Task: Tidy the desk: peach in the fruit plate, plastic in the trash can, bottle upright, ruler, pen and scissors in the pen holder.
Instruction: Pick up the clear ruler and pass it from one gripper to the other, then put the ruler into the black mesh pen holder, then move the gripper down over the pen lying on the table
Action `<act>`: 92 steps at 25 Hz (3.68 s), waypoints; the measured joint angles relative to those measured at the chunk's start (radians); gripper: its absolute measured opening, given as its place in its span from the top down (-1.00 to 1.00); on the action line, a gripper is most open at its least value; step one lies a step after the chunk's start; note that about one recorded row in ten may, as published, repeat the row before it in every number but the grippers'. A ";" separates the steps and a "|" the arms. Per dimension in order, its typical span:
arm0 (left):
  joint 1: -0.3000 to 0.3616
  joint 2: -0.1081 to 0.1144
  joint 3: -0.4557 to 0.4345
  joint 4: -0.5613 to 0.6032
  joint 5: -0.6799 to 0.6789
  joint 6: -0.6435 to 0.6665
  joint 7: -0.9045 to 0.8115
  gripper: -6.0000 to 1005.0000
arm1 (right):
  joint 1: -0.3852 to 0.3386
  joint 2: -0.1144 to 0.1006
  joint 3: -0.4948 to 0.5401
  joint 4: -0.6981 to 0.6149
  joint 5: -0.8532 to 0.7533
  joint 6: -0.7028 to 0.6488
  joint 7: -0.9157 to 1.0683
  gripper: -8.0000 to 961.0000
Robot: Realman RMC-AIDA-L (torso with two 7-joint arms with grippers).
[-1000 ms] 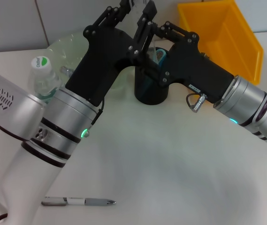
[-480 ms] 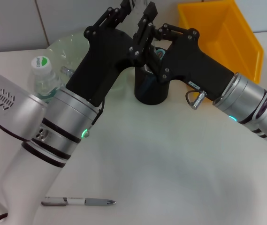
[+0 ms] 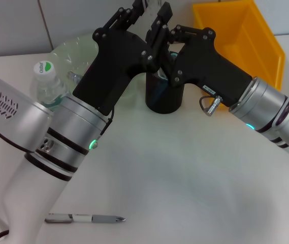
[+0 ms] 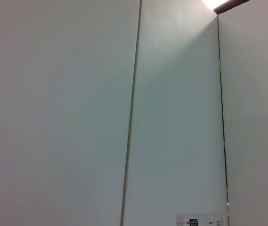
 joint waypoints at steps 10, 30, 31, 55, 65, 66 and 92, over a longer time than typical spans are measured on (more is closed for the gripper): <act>-0.002 0.000 0.002 -0.002 0.001 0.006 0.000 0.20 | 0.004 0.000 0.034 0.015 -0.002 -0.009 -0.003 0.94; 0.008 0.002 -0.003 0.005 0.017 0.017 -0.031 -0.60 | 0.004 0.000 0.133 0.016 -0.001 0.019 0.007 0.92; 0.014 0.005 -0.006 0.008 0.028 0.019 -0.049 -0.59 | 0.007 0.000 0.150 0.017 -0.001 0.033 0.011 0.92; 0.272 0.118 -0.580 -0.043 1.095 0.073 -0.948 -0.58 | 0.129 0.000 0.332 0.117 -0.001 0.435 0.062 0.83; 0.311 0.100 -0.727 -0.046 1.211 0.177 -1.016 -0.58 | 0.144 0.000 0.340 0.121 -0.004 0.547 0.052 0.79; 0.311 0.100 -0.728 -0.046 1.211 0.181 -1.016 -0.58 | 0.147 0.000 0.341 0.121 -0.004 0.556 0.052 0.79; 0.332 0.101 -0.786 -0.055 1.232 0.254 -1.005 -0.57 | 0.064 -0.008 0.326 0.029 -0.096 0.431 0.314 0.17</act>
